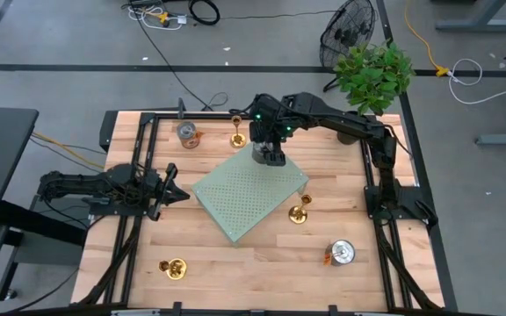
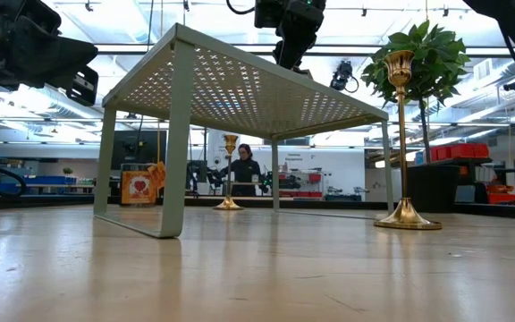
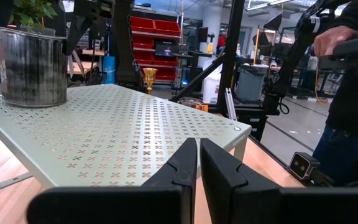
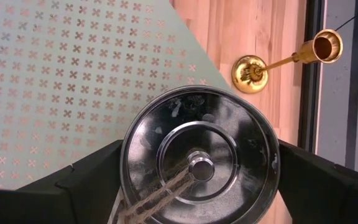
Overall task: Pick & Place candle stick holders
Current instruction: Put the top right silver scented candle on the shelf
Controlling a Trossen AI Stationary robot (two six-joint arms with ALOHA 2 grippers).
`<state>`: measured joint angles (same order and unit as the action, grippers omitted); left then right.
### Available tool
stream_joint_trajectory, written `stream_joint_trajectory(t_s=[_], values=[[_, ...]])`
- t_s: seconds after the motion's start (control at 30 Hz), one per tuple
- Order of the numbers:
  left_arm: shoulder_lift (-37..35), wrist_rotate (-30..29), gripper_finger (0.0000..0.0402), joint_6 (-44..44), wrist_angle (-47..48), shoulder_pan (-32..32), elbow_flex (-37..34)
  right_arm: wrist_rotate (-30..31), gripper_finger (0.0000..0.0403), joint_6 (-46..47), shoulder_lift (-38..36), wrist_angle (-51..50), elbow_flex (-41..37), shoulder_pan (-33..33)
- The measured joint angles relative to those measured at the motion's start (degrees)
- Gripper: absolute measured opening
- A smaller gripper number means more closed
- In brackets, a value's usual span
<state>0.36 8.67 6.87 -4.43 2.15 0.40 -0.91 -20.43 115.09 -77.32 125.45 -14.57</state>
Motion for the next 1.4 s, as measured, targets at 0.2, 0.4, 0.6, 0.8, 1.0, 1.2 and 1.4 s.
stream_joint_trajectory(t_s=[0.2,0.4,0.6,0.8,1.0,1.2,1.4], values=[[0.0,0.0,0.0025,0.0,0.0,0.0,0.0,-1.6,0.0374,0.3,0.0,-0.3,0.0,0.0],[0.0,0.0,0.0025,0.0,0.0,0.0,0.0,-2.6,0.0375,0.4,0.0,-0.5,0.0,0.0],[0.0,0.0,0.0025,0.0,0.0,0.0,0.0,-0.6,0.0376,0.4,0.1,-0.1,0.0,0.0],[0.0,0.0,0.0025,0.0,0.0,0.0,0.0,-0.1,0.0376,1.1,0.0,0.0,0.0,0.0],[0.0,0.0,0.0025,0.0,0.0,0.0,0.0,0.0,0.0376,2.1,0.1,0.0,0.0,0.0],[0.0,0.0,0.0025,0.0,0.0,0.0,0.0,0.1,0.038,3.6,0.1,0.1,0.0,0.0],[0.0,0.0,0.0025,0.0,0.0,0.0,0.0,0.4,0.0394,4.5,0.1,0.2,0.0,0.0]])
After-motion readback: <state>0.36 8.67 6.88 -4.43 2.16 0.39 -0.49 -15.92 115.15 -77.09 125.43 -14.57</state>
